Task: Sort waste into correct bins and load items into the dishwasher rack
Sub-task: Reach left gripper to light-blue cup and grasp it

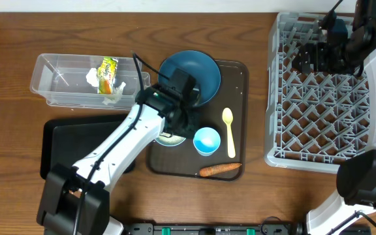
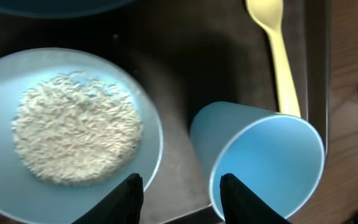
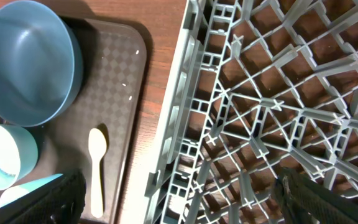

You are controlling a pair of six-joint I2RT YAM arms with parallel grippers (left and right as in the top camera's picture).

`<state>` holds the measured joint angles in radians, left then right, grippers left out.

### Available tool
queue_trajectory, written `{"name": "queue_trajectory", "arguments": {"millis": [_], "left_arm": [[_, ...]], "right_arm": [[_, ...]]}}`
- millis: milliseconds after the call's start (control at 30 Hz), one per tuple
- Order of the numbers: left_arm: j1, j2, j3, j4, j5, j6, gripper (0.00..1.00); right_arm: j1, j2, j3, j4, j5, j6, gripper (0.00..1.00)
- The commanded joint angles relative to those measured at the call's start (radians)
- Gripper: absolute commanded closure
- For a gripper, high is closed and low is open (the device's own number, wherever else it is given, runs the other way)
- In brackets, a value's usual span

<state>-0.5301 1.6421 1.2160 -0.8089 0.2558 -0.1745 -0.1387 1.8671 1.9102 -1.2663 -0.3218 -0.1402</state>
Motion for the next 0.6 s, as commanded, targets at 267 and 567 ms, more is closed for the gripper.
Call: {"name": "queue_trajectory", "arguments": {"millis": [267, 567], "left_arm": [[-0.028, 0.005, -0.021, -0.002, -0.003, 0.021, 0.57], [-0.038, 0.005, -0.026, 0.002, -0.003, 0.021, 0.57]], "right_arm": [[0.007, 0.005, 0.006, 0.002, 0.019, -0.014, 0.04], [0.007, 0.005, 0.006, 0.002, 0.019, -0.014, 0.04]]}}
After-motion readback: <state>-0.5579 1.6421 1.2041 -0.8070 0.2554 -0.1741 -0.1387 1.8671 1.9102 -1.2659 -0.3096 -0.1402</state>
